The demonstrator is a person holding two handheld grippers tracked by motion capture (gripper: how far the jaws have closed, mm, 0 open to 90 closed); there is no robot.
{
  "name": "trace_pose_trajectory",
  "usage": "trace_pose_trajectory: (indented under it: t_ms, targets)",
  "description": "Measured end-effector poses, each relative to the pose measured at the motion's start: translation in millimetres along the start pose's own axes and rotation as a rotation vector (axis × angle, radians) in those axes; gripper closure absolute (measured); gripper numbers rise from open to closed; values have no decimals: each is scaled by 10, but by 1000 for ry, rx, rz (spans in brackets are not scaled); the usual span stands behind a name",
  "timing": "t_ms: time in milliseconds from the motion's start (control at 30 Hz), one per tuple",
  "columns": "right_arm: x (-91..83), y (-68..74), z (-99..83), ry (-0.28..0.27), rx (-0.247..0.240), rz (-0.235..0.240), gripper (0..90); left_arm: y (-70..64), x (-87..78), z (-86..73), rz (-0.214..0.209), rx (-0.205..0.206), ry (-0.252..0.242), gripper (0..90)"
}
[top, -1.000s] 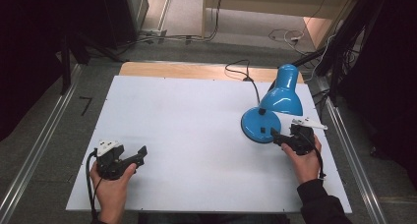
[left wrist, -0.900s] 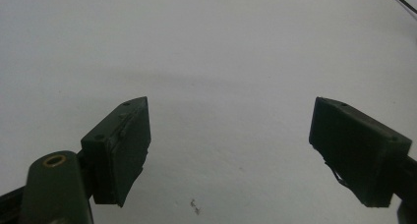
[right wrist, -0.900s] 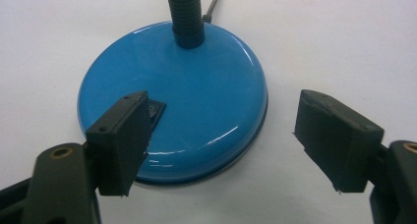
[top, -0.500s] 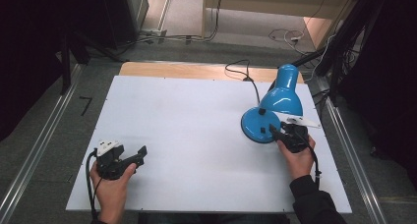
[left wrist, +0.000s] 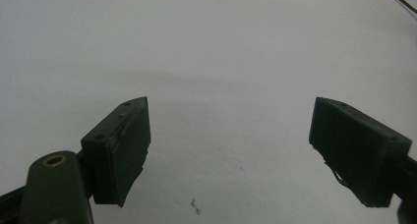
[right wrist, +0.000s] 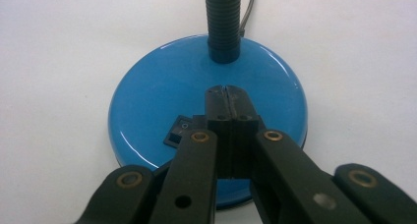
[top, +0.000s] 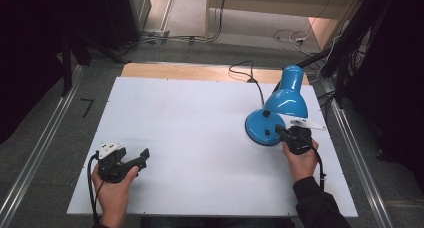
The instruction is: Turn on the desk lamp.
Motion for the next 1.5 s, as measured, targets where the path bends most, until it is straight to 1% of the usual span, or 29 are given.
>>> trace_pose_trajectory:
  t_ms: [233, 633, 800, 1133, 1500]
  targets:
    - [23, 31, -6, 0, 3, 12, 878, -1, 1, 0, 0, 0, -1, 164]
    - [68, 86, -13, 5, -9, 30, 878, 1, 0, 2, -1, 0, 0, 164]
    - [86, 104, -23, 11, -5, 41, 878, 0, 0, 1, -1, 0, 0, 165]
    - [112, 141, -43, 21, -14, 48, 878, 3, 0, 1, -2, 0, 1, 164]
    - [120, 154, -66, 21, -26, 42, 878, 4, -1, 2, -3, -2, 0, 164]
Point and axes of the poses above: each handheld gripper's, and its own axes: x roughly forward along the jaws, z roughly out of its top, y roughly to its left, the point moved 2 cm from there along x, roughly forward along the jaws, and after that the axes turned 3 degrees about z, right-handed, at the moved point
